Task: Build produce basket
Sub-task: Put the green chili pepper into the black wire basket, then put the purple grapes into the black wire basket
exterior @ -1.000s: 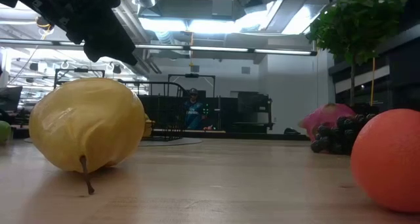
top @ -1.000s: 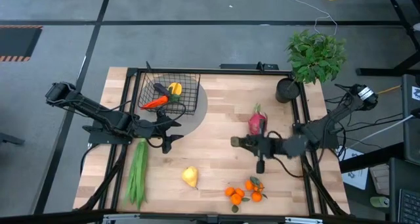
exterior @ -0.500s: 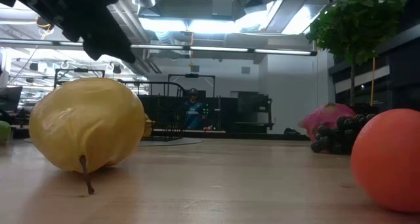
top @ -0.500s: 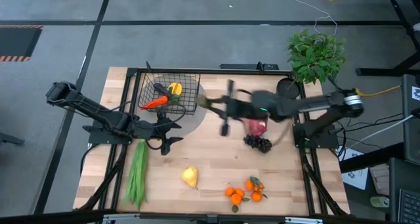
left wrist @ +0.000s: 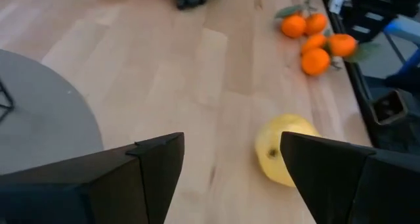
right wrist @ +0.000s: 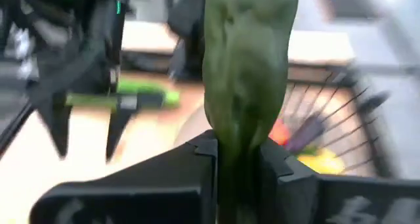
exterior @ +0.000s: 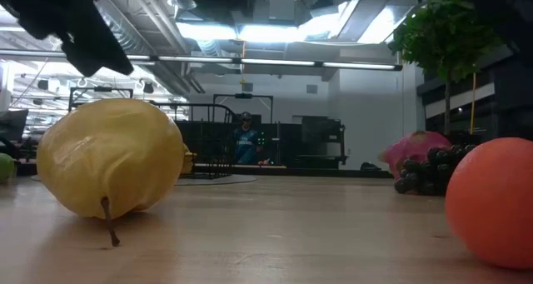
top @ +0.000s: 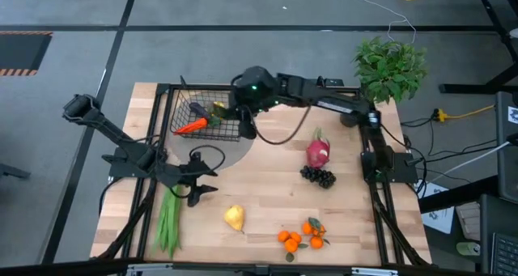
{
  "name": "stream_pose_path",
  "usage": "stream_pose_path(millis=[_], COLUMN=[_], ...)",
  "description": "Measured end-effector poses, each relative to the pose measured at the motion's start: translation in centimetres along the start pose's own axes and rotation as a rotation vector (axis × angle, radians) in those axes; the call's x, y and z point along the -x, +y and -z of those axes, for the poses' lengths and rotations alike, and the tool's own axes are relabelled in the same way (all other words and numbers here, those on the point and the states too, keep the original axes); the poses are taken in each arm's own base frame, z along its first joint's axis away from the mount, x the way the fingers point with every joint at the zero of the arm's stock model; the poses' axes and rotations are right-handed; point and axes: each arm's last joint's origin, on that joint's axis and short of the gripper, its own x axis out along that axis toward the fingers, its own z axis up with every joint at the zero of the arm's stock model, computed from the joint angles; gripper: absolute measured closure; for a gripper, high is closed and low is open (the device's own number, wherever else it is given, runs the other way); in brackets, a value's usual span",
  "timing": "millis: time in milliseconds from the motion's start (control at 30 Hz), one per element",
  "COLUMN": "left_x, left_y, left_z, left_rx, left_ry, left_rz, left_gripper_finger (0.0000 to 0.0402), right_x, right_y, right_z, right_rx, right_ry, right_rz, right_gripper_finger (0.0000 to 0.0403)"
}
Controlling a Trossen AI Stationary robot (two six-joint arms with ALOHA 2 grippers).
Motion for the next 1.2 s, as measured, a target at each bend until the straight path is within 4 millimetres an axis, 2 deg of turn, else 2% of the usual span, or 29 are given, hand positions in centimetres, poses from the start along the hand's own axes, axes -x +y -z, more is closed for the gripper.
stream_pose_path(millis=[167, 433, 733, 867, 967, 1067, 1200], left_x=[0.4, 0.5, 0.5, 0.5, 0.5, 0.5, 0.5], left_y=[-0.6, -0.7, -0.7, -0.7, -0.7, -0.6, -0.6], left_z=[0.3, 0.4, 0.4, 0.4, 0.4, 0.4, 0.3], left_rx=[-0.019, -0.029, -0.029, -0.03, -0.031, -0.031, -0.031], left_ry=[-0.02, -0.028, -0.029, -0.029, -0.029, -0.036, -0.041], left_rz=[-0.009, -0.017, -0.018, -0.019, -0.019, -0.029, -0.039], left_gripper_finger=[0.0159, 0.0159, 0.0159, 0.0159, 0.0159, 0.0159, 0.0159], right_x=[-1.8, -0.5, -0.4, -0.4, -0.2, 1.3, 5.2], right_y=[-1.7, -3.7, -3.8, -3.9, -3.6, -3.1, -1.8], right_z=[1.0, 0.9, 1.1, 1.2, 1.8, 2.0, 2.0], right_rx=[-0.025, -0.084, -0.104, -0.13, -0.165, -0.177, -0.249], right_ry=[0.067, 0.075, 0.078, 0.089, 0.159, 0.219, 0.31], right_rz=[0.063, 0.38, 0.279, 0.279, 0.263, 0.262, 0.276], right_gripper_finger=[0.0355, 0.0251, 0.0173, 0.0159, 0.0159, 0.0165, 0.0173])
